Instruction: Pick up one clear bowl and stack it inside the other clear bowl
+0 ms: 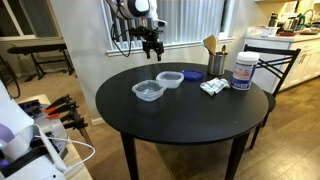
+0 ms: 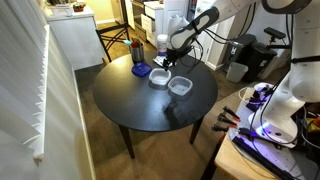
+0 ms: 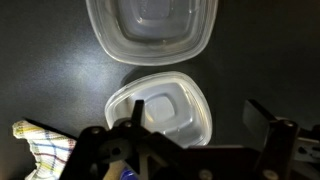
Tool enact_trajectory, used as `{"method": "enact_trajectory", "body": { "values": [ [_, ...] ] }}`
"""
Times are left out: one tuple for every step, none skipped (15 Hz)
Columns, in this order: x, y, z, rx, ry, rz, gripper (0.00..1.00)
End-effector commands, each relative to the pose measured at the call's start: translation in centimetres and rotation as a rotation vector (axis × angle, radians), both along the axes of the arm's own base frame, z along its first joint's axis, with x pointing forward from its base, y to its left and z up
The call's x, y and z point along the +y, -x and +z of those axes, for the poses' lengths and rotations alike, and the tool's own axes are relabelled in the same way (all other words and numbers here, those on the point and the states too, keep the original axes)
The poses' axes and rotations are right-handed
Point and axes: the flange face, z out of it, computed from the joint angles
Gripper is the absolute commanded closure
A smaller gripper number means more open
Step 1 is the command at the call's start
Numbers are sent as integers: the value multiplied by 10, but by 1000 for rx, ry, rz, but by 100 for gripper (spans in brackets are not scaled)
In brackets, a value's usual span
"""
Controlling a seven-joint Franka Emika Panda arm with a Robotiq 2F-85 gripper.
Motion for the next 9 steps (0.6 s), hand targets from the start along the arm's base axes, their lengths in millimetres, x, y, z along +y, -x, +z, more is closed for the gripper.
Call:
{"method": "enact_trajectory", "body": {
  "values": [
    [0,0,0,1,0,0,0],
    [4,-5,-6,0,3,-6,0],
    [10,-11,-20,14,22,-19,0],
    [15,-14,-32,19,35,-16,0],
    [23,-17,-50,37,49,-28,0],
    [30,-19,-64,52,59,-45,0],
    [39,-20,-80,75,65,-71,0],
    [49,-21,-94,91,75,-93,0],
    [58,-21,-106,113,83,-119,0]
  ]
}}
